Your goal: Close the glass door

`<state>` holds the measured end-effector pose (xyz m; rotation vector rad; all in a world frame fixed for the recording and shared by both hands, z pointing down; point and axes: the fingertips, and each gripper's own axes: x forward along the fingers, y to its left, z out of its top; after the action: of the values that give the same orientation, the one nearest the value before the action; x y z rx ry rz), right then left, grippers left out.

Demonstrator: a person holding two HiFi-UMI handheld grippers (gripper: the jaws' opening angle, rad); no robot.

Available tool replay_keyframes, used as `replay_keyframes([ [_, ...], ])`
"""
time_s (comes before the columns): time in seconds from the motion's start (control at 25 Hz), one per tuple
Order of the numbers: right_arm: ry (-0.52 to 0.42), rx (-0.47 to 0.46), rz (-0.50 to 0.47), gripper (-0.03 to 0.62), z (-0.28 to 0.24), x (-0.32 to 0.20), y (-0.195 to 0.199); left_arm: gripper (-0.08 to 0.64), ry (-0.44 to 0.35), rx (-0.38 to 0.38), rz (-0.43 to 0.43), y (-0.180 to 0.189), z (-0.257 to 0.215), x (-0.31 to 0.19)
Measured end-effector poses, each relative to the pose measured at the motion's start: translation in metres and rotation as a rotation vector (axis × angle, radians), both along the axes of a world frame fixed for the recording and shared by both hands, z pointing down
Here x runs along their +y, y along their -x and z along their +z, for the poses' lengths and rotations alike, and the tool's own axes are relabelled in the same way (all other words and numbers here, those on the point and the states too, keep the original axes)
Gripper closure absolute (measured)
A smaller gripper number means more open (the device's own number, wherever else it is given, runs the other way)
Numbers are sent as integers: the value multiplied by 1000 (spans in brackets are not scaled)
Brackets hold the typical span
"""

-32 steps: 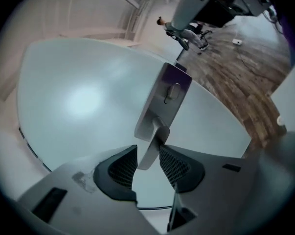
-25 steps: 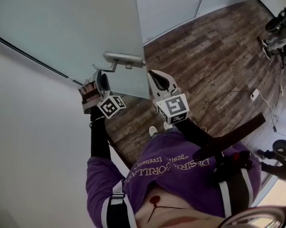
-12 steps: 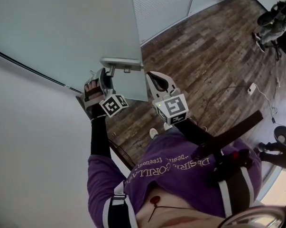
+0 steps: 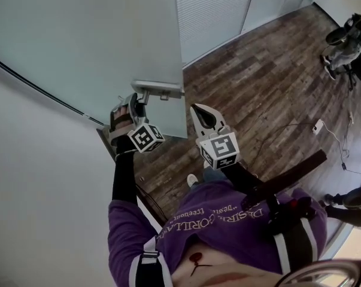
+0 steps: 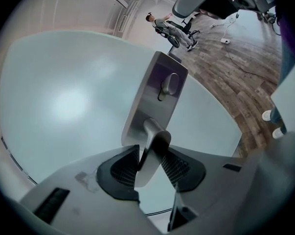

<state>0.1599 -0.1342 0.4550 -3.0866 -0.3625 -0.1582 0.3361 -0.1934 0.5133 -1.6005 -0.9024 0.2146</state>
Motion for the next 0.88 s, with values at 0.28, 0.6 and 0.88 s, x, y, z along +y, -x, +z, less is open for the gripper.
replay_keyframes([
  [0.28, -12, 22, -16, 595, -9, 31, -1, 428, -35, -42, -50, -9, 2, 14],
  [0.6, -37, 26, -25, 595, -6, 61, -1, 428, -83, -75, -106, -24, 5, 32],
  [0.88, -54, 7, -43, 595, 4, 98, -16, 428, -100, -76, -129, -50, 13, 68],
])
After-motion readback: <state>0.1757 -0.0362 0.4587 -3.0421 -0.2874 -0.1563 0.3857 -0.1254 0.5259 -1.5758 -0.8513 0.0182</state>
